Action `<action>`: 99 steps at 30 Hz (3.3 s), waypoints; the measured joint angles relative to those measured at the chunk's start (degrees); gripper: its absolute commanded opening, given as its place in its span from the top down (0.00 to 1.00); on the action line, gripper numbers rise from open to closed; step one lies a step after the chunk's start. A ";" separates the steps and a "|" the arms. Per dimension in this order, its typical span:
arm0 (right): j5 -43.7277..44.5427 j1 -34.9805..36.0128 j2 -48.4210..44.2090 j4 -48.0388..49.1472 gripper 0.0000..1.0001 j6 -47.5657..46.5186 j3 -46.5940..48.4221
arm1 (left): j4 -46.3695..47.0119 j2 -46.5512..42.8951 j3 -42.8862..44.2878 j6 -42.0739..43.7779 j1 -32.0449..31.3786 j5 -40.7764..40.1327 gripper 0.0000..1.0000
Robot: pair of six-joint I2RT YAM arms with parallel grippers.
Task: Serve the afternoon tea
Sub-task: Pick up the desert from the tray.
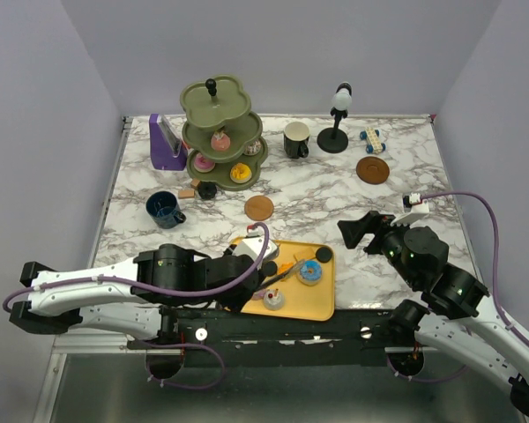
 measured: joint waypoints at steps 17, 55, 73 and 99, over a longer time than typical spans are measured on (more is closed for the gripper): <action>0.00 0.00 0.02 0.00 0.00 0.00 0.00 | -4.59 4.76 -0.17 -2.43 -6.19 3.19 0.42; 0.00 0.00 0.15 0.02 0.00 0.00 0.00 | -4.26 9.07 -3.63 -2.36 -6.25 7.45 0.41; 0.00 0.00 0.13 0.02 0.00 0.00 0.00 | -5.44 11.37 -2.84 -1.68 -6.25 7.43 0.53; 0.00 0.00 -0.22 0.02 0.00 0.00 0.00 | -13.62 7.17 12.17 0.39 1.22 -10.25 0.63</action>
